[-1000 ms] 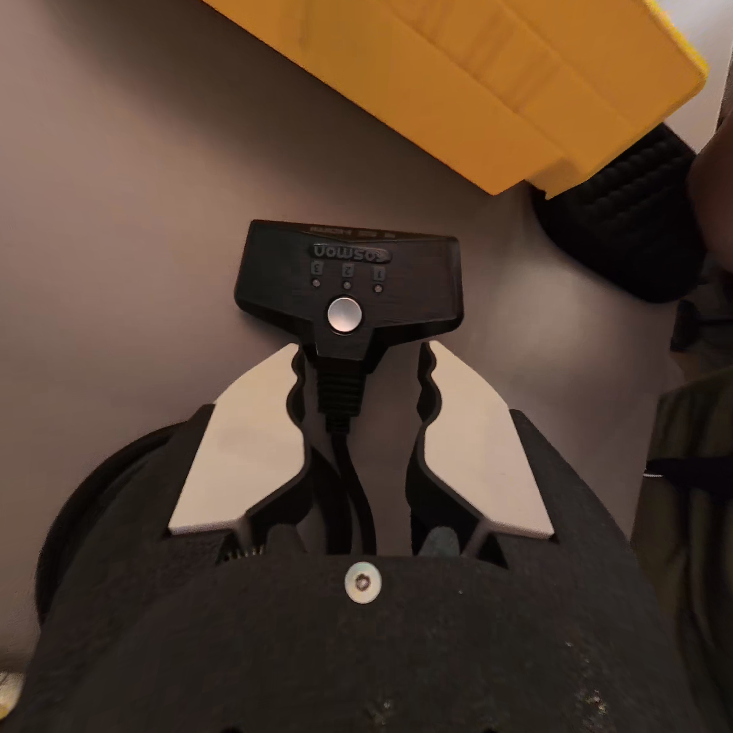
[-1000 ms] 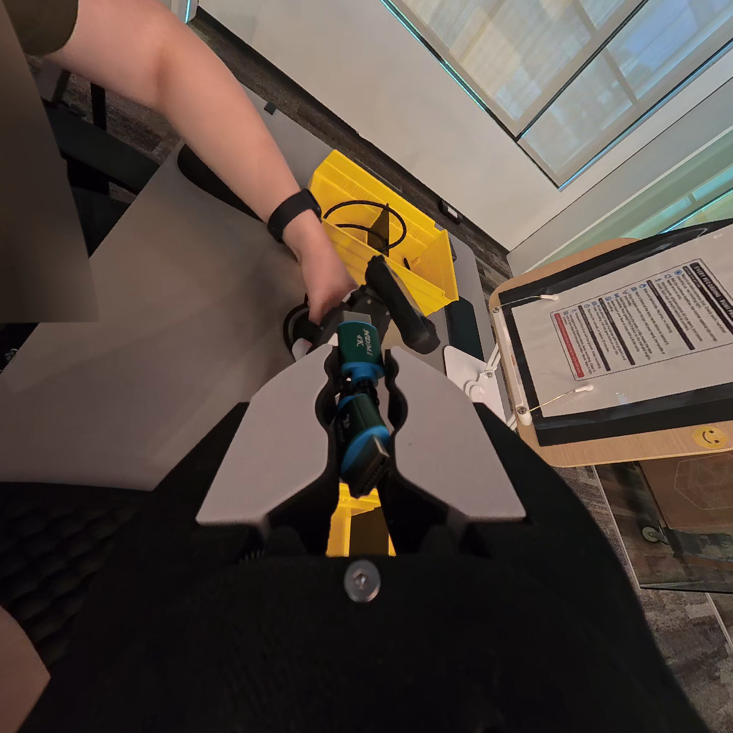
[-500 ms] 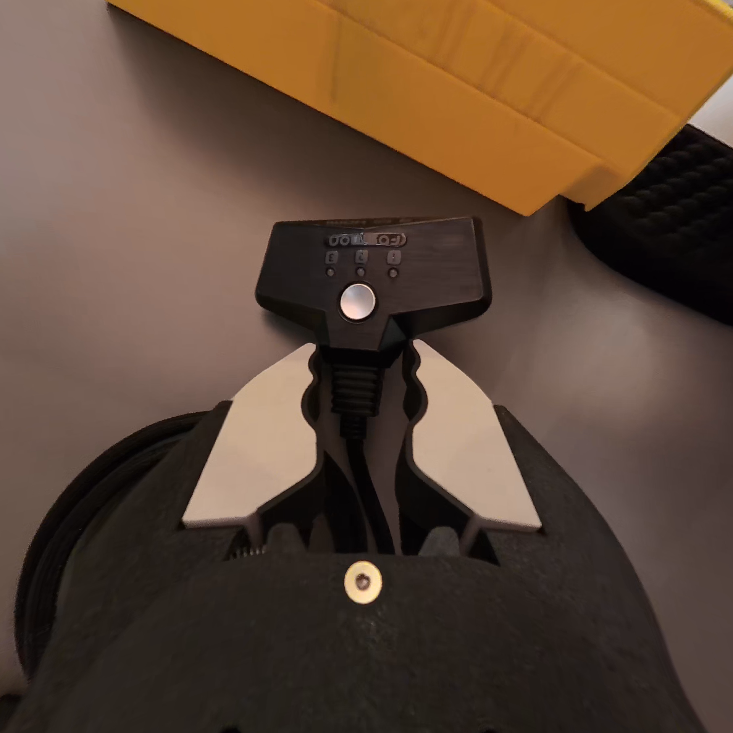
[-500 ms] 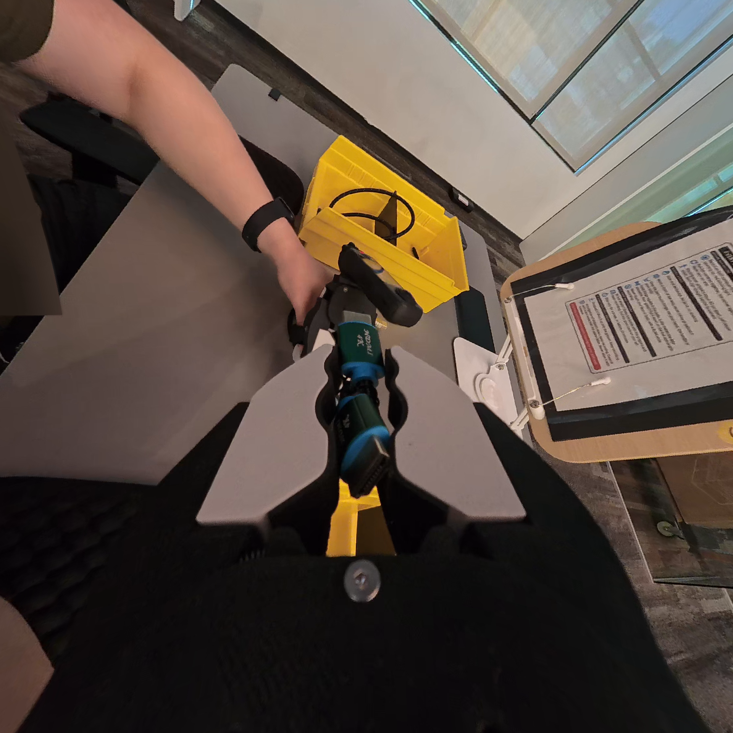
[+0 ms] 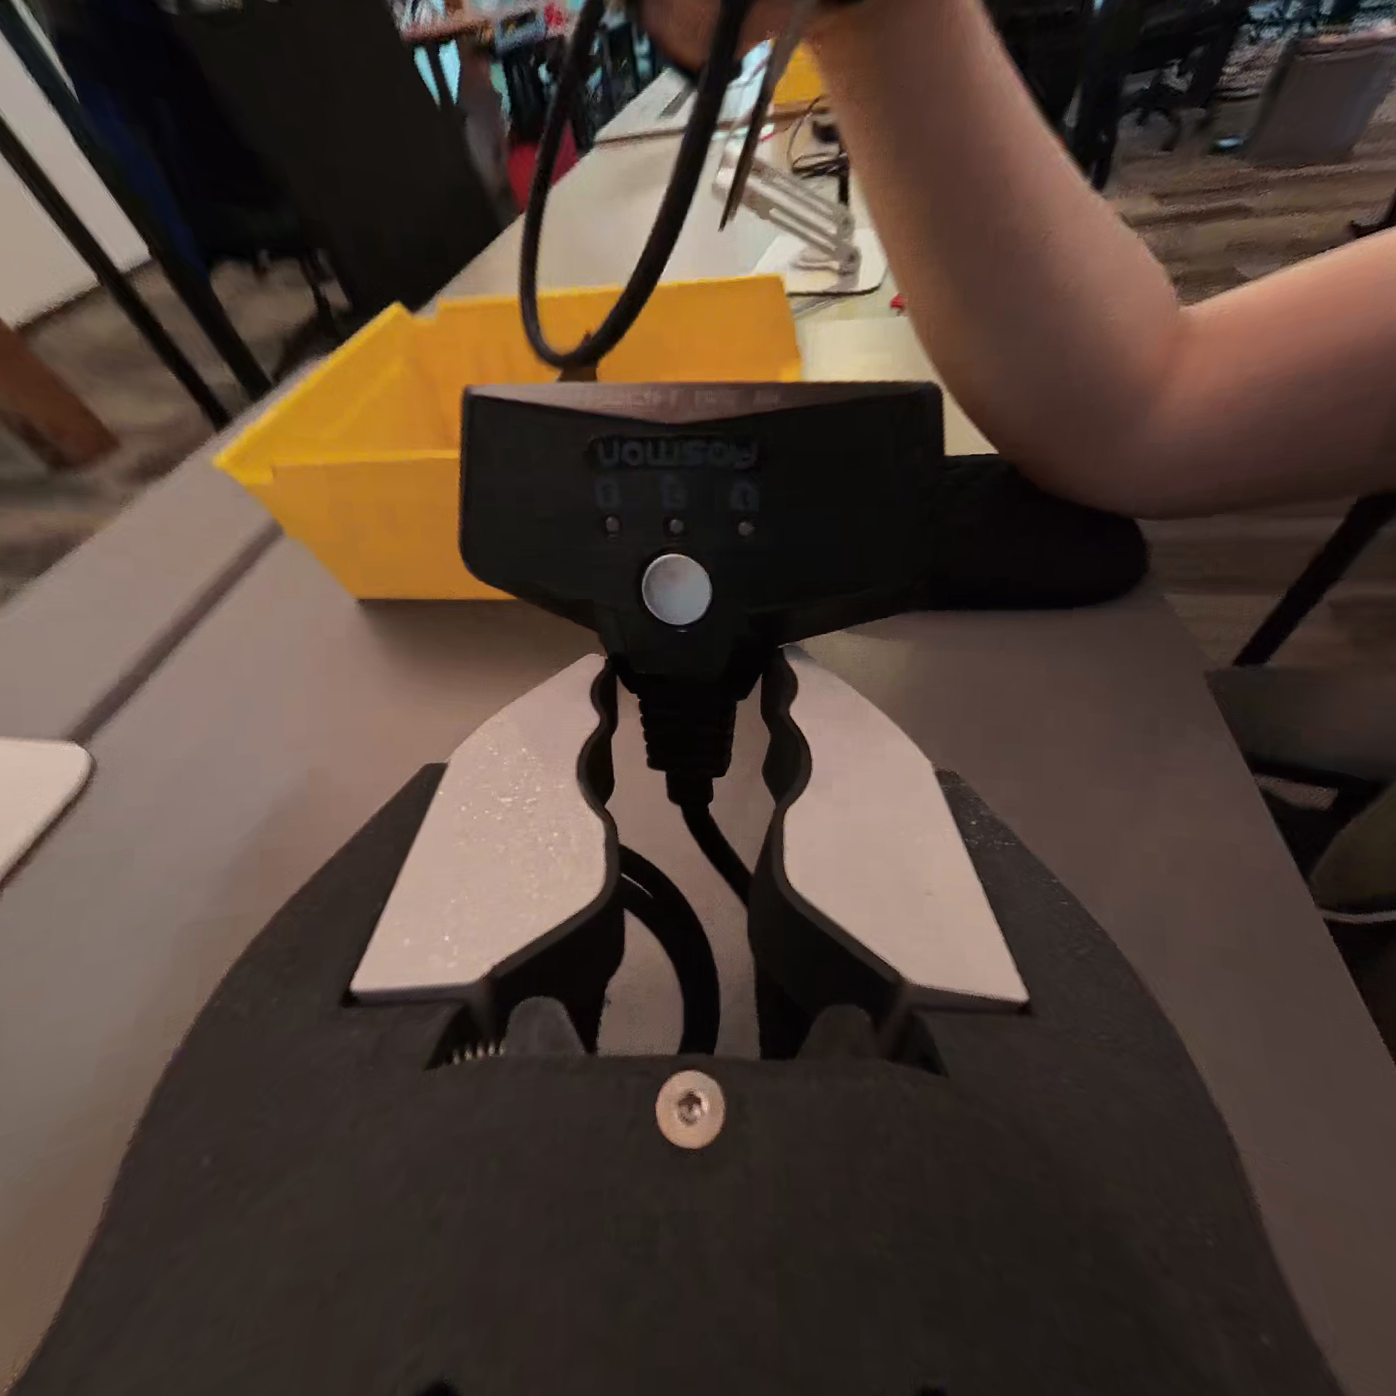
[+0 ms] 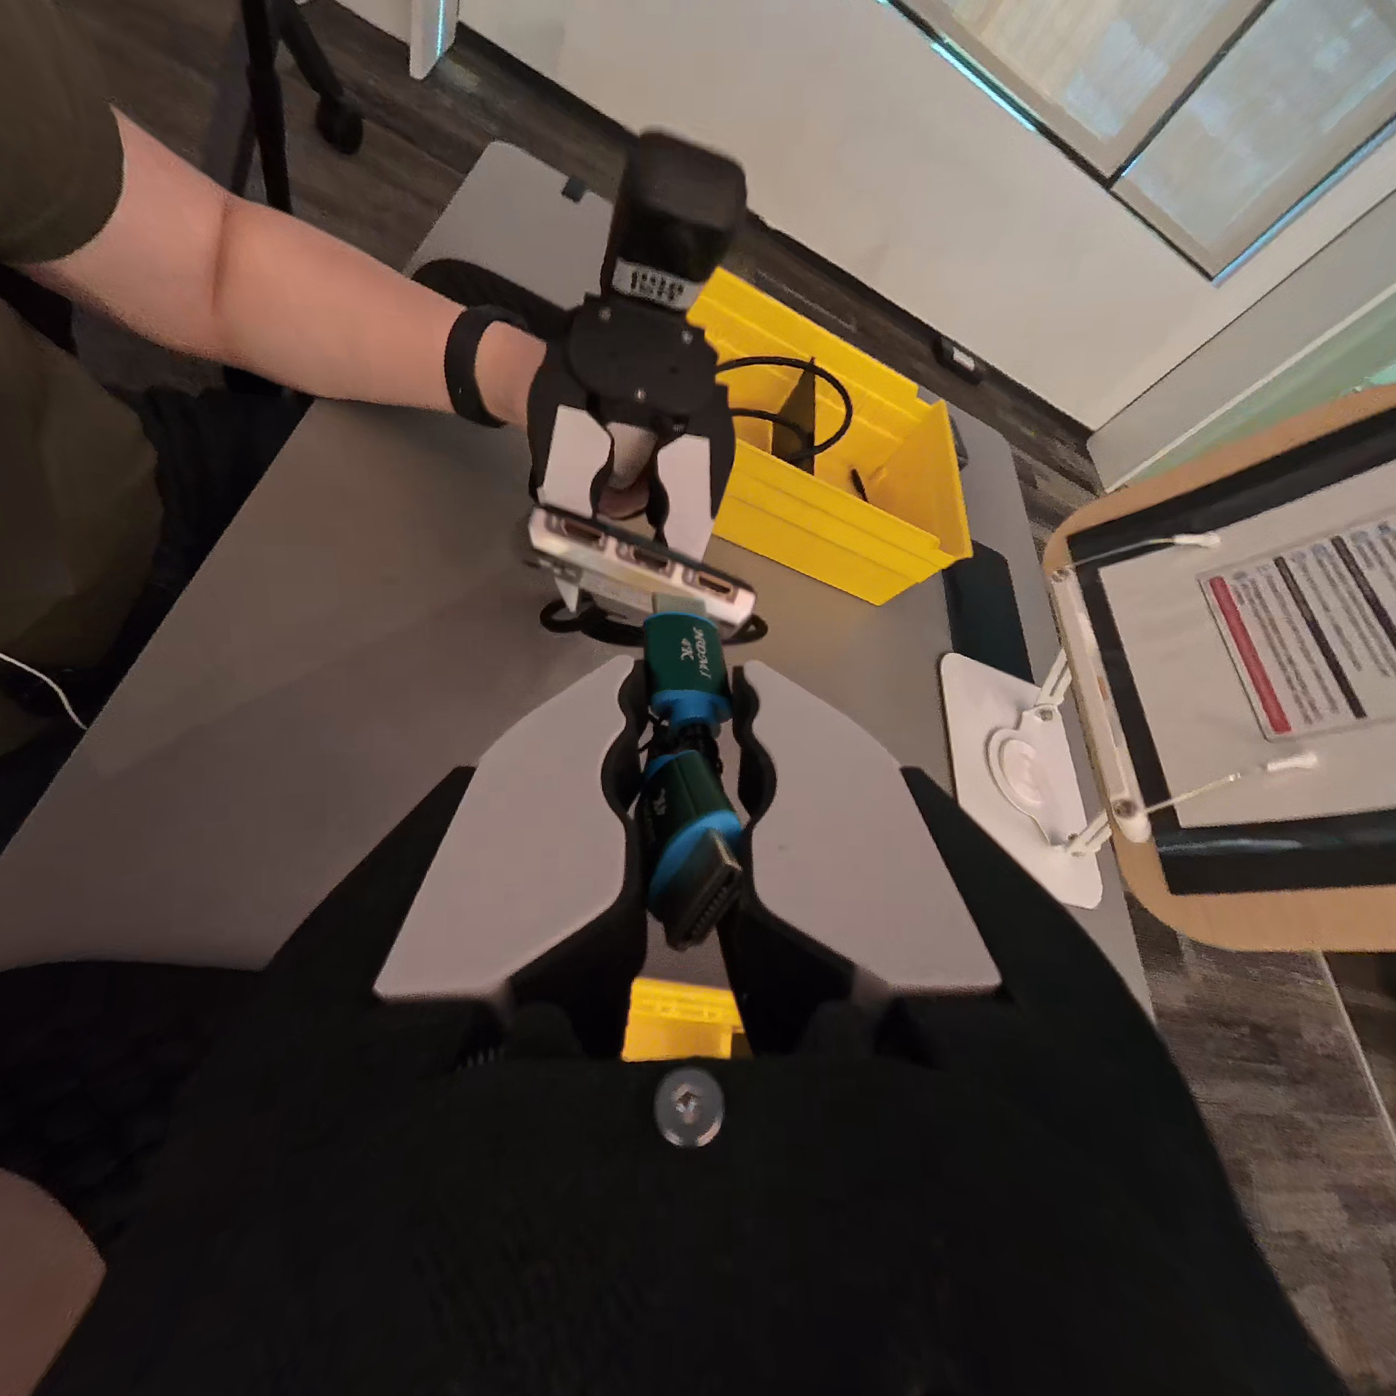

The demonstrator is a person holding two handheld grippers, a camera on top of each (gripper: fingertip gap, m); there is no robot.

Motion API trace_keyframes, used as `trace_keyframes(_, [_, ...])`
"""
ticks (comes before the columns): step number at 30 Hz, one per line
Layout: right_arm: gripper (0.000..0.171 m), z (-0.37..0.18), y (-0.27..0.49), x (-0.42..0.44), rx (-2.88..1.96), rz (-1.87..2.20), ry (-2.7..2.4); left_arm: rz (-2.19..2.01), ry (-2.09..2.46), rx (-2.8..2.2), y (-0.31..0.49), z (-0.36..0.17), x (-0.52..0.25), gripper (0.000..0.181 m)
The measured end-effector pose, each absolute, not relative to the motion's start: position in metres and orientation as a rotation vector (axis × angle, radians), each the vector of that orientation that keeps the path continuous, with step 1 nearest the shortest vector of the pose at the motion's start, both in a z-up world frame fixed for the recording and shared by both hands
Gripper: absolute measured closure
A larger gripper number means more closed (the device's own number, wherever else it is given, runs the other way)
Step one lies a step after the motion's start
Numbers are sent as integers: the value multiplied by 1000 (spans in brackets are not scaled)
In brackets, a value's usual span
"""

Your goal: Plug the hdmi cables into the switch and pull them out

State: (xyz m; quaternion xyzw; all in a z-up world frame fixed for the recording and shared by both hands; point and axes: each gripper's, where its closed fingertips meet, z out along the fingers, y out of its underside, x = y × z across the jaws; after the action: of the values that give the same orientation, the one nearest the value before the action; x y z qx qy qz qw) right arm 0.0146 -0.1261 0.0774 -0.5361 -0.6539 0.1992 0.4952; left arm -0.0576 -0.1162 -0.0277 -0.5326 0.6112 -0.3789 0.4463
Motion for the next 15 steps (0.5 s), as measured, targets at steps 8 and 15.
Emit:
trace_keyframes(8, [150,47,-135,-34,-1394,295,-1761,-877,1468,-1275,-113,-10,-85,145])
trace_keyframes(15, [150,46,-126,-23,-1494,179,-1709,-803,1504,-1311,-111,-25,-73,146])
